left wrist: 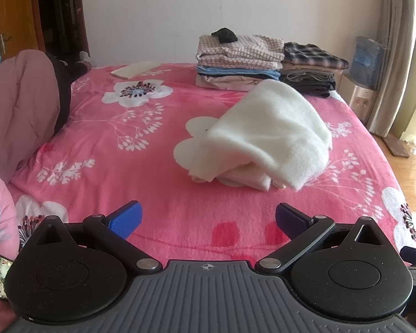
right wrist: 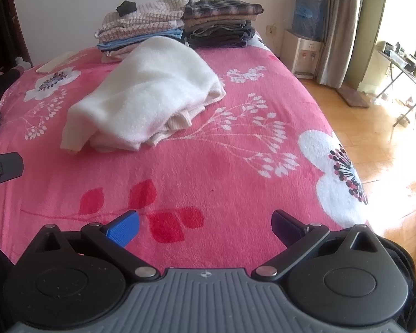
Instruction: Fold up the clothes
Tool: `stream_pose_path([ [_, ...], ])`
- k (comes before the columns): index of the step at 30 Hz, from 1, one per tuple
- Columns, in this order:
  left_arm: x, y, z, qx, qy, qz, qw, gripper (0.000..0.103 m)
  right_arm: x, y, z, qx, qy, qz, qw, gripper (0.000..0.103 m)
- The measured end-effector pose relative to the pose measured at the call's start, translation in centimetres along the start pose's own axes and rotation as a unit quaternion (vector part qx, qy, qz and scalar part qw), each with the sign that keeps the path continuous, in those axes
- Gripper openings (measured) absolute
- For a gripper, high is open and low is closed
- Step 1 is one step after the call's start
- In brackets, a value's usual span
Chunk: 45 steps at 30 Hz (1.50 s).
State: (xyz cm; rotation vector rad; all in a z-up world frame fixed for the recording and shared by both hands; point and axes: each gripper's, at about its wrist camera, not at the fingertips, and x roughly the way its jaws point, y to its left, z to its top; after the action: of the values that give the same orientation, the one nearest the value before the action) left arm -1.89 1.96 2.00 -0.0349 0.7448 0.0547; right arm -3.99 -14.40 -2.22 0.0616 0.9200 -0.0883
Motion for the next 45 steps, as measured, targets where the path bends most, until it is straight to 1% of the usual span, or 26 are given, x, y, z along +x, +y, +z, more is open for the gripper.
stream_pose_path([
  [4,0.2,0.6,0.3,-0.017,-0.003,-0.031,0.9994,0.103,0.2,0.2,-0.1,-0.004,0.001,0.004,1.000,0.103],
  [8,0.1,1.2,0.4,-0.048,-0.030,-0.069,0.9960,0.103,0.2,0.2,-0.2,-0.010,-0.005,0.013,1.000,0.103],
  [12,1.1,1.1,1.1,-0.048,-0.034,-0.075,0.9955,0.103,0.3,0.2,0.0,-0.021,-0.019,0.026,0.999,0.103],
  [15,2.2,1.3,1.8,-0.041,-0.036,-0.083,0.9950,0.103,0.1,0.1,0.4,-0.033,-0.047,0.034,0.998,0.103],
  [18,3.5,1.4,2.5,-0.040,-0.044,-0.084,0.9947,0.103,0.0,-0.7,1.4,-0.034,-0.066,0.072,0.995,0.103],
  [20,4.3,1.4,2.9,-0.038,-0.051,-0.085,0.9944,0.103,0.4,-0.9,2.2,-0.034,-0.071,0.085,0.993,0.103],
  [22,4.9,1.0,3.0,-0.014,-0.068,-0.092,0.9933,0.103,1.2,-1.0,3.0,-0.037,-0.069,0.097,0.992,0.103],
  [23,5.2,0.7,3.0,0.003,-0.078,-0.096,0.9924,0.103,1.9,-1.3,3.6,-0.032,-0.060,0.112,0.991,0.103],
  [25,5.6,-0.4,2.6,0.055,-0.108,-0.086,0.9889,0.101,3.4,-2.0,4.9,-0.016,-0.042,0.146,0.988,0.102],
  [26,5.8,-1.1,2.2,0.089,-0.128,-0.079,0.9846,0.100,4.1,-2.5,5.6,-0.008,-0.036,0.159,0.987,0.102],
  [27,6.1,-1.9,1.7,0.129,-0.146,-0.077,0.9777,0.100,4.7,-3.1,6.3,0.000,-0.036,0.166,0.985,0.102],
  [29,6.7,-3.3,0.5,0.208,-0.174,-0.080,0.9591,0.096,5.7,-4.5,7.9,0.023,-0.047,0.172,0.984,0.102],
  [30,7.1,-3.9,-0.1,0.238,-0.182,-0.084,0.9504,0.095,6.4,-5.0,8.6,0.035,-0.045,0.188,0.981,0.102],
  [32,8.0,-5.1,-1.3,0.289,-0.189,-0.096,0.9334,0.092,8.0,-5.8,9.7,0.066,-0.030,0.226,0.971,0.102],
  [34,9.3,-6.2,-2.2,0.320,-0.179,-0.113,0.9235,0.084,9.9,-6.3,10.5,0.101,-0.006,0.270,0.958,0.102],
  [35,10.1,-6.7,-2.6,0.333,-0.171,-0.116,0.9199,0.083,11.1,-6.2,10.6,0.117,0.014,0.288,0.950,0.098],
  [36,10.8,-7.2,-2.9,0.345,-0.165,-0.116,0.9166,0.082,12.4,-6.1,10.7,0.132,0.035,0.306,0.942,0.092],
  [37,11.4,-7.5,-3.0,0.352,-0.164,-0.108,0.9149,0.079,13.4,-5.9,10.8,0.145,0.049,0.315,0.937,0.088],
  [38,12.0,-7.9,-3.0,0.360,-0.164,-0.099,0.9131,0.076,14.5,-5.8,10.9,0.157,0.063,0.323,0.931,0.078],
  [39,12.5,-8.2,-3.1,0.367,-0.164,-0.091,0.9112,0.071,15.6,-5.6,11.0,0.169,0.077,0.331,0.925,0.066],
  [40,13.0,-8.5,-3.0,0.370,-0.163,-0.085,0.9106,0.063,16.4,-5.6,11.2,0.181,0.081,0.335,0.921,0.063],
  [41,13.2,-8.2,-2.3,0.359,-0.163,-0.088,0.9149,0.059,16.9,-5.8,11.4,0.190,0.081,0.341,0.917,0.047],
  [42,13.3,-7.8,-1.7,0.344,-0.165,-0.095,0.9194,0.052,17.1,-6.0,11.6,0.199,0.073,0.352,0.912,0.031],
  [43,13.3,-7.5,-1.0,0.330,-0.169,-0.101,0.9231,0.045,17.0,-6.2,11.9,0.206,0.059,0.367,0.905,0.029],
  [44,13.3,-7.3,-0.3,0.321,-0.176,-0.105,0.9249,0.040,16.9,-6.3,12.4,0.210,0.046,0.378,0.900,0.026],
  [45,13.3,-7.1,0.3,0.312,-0.182,-0.107,0.9262,0.029,16.8,-6.5,12.9,0.213,0.033,0.390,0.895,0.023],
])
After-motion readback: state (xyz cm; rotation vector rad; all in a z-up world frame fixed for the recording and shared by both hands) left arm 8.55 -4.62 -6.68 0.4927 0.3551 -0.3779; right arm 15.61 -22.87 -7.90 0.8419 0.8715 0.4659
